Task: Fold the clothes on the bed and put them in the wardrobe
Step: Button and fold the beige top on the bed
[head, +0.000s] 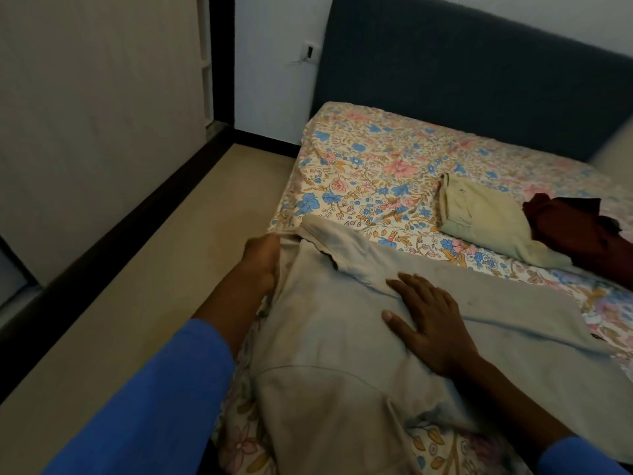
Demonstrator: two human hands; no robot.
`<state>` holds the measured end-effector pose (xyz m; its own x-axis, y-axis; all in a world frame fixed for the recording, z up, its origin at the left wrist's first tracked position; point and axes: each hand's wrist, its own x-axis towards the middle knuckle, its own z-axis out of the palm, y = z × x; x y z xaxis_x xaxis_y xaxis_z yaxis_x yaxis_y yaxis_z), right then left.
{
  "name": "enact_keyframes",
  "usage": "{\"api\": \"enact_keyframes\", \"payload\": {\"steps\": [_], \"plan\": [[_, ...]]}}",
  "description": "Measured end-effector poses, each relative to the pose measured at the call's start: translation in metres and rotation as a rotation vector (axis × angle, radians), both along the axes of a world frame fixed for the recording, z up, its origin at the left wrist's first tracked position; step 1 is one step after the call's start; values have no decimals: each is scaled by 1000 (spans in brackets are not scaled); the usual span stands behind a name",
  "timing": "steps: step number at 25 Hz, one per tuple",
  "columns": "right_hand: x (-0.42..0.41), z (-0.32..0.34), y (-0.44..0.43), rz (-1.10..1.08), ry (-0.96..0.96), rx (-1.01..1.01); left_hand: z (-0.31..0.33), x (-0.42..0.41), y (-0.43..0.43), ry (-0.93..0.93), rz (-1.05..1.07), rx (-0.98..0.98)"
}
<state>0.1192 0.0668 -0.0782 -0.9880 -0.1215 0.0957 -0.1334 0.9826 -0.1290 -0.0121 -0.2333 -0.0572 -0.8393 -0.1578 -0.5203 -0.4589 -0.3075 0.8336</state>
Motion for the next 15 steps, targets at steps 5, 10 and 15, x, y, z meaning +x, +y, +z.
{"api": "enact_keyframes", "payload": {"steps": [5, 10, 15], "plan": [[3, 5, -3, -2, -40, 47, -15, -12, -21, 55, 117, -366], [-17, 27, -35, -72, 167, -88, -12, -11, -17, 111, 1, -735], [-76, 50, -127, 229, 371, 235, -16, -12, -5, 524, -251, -1018]]}}
